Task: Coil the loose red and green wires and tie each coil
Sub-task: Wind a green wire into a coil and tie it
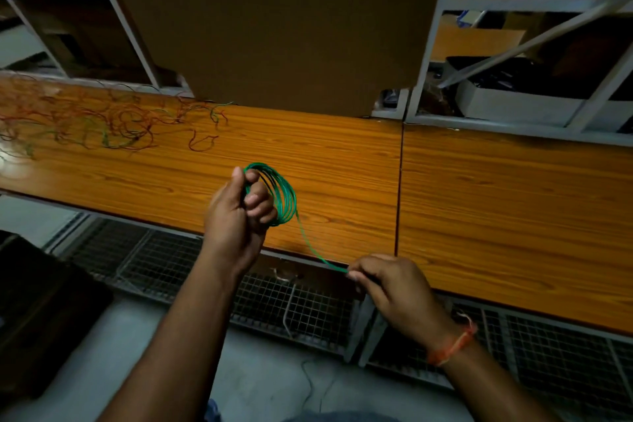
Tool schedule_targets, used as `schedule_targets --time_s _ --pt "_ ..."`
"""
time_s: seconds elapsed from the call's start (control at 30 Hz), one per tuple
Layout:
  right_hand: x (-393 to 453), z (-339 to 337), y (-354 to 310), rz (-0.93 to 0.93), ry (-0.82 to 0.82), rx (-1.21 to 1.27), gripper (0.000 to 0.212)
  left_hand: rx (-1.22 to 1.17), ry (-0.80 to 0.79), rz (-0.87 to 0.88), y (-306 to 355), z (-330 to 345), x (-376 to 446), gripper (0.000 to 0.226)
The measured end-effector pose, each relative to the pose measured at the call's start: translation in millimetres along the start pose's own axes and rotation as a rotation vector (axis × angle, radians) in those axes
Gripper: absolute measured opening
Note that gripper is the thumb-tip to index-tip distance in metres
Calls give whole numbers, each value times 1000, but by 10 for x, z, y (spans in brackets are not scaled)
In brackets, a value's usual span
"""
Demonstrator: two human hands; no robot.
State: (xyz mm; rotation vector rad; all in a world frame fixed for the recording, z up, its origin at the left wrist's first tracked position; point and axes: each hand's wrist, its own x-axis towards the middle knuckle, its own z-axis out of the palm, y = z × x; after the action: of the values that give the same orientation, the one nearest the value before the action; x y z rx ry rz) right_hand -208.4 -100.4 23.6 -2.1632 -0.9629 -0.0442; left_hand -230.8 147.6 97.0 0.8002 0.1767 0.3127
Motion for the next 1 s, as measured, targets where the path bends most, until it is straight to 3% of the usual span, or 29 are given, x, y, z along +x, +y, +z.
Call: schedule_targets --time_s 0.17,0.27,0.37,0.47,0.6,0.73,0.83,1.0 --pt "320 -365 -471 -180 -62 100 19 520 -49 144 -150 98 -76 30" --pt "546 -533 -674 -246 -54 66 16 667 -136 122 -196 142 -166 29" --pt "711 -693 -765 -182 -67 250 6 725 -192 126 -248 151 -225 32" --pt "854 -870 -761 -118 -144 488 17 655 -201 92 -271 155 -247 30" --pt "1030 -864 -625 -77 -6 580 14 534 -192 1 -263 191 -268 40" --pt "1028 -665 -444 -9 76 590 15 362 -270 -115 -236 234 -280 36" --pt "943 -540 -369 97 9 614 16 201 -359 -193 -217 251 -261 35" --pt "885 -432 -340 273 -135 901 33 -52 -429 -339 -240 298 -214 33"
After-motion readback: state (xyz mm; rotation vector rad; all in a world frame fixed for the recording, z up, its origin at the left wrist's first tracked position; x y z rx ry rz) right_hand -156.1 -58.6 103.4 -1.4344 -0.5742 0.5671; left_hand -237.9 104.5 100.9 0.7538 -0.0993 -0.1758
